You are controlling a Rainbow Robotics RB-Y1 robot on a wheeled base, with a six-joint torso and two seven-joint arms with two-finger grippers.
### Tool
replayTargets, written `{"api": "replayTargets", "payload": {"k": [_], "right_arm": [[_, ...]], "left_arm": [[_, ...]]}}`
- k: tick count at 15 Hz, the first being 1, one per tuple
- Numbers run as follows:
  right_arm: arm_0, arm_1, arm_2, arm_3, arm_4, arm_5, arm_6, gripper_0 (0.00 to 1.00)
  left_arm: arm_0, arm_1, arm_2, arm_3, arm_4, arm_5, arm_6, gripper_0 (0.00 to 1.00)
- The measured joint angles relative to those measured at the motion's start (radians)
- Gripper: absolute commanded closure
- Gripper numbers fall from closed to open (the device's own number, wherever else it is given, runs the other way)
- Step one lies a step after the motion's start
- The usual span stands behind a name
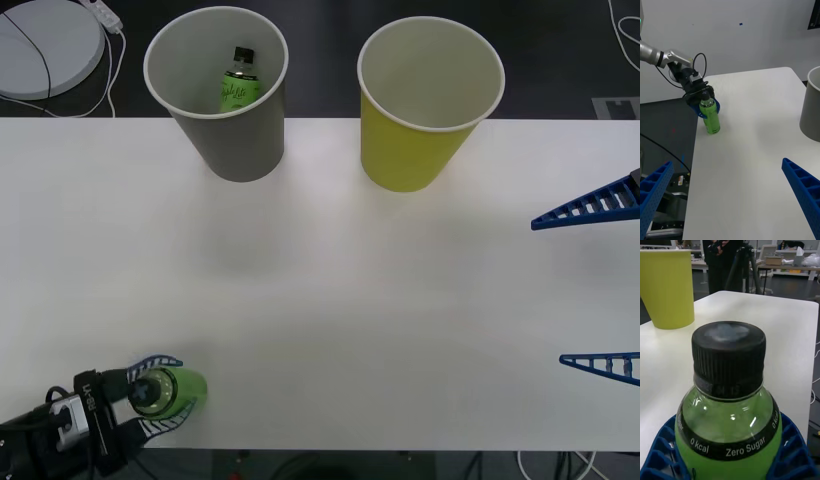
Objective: Put the can into the green bin and the plastic bottle into the gray bin
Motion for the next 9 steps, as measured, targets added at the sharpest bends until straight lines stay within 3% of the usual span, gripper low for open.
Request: {"api": "replayTargets", "payload": {"k": [9], "right_arm": [[0.0, 0.0, 0.0, 0.0, 0.0, 0.0, 0.0, 0.0]], "left_arm": [[0.026, 0.008, 0.005, -0.057, -0.001, 0.034, 0.054, 1.0]]}}
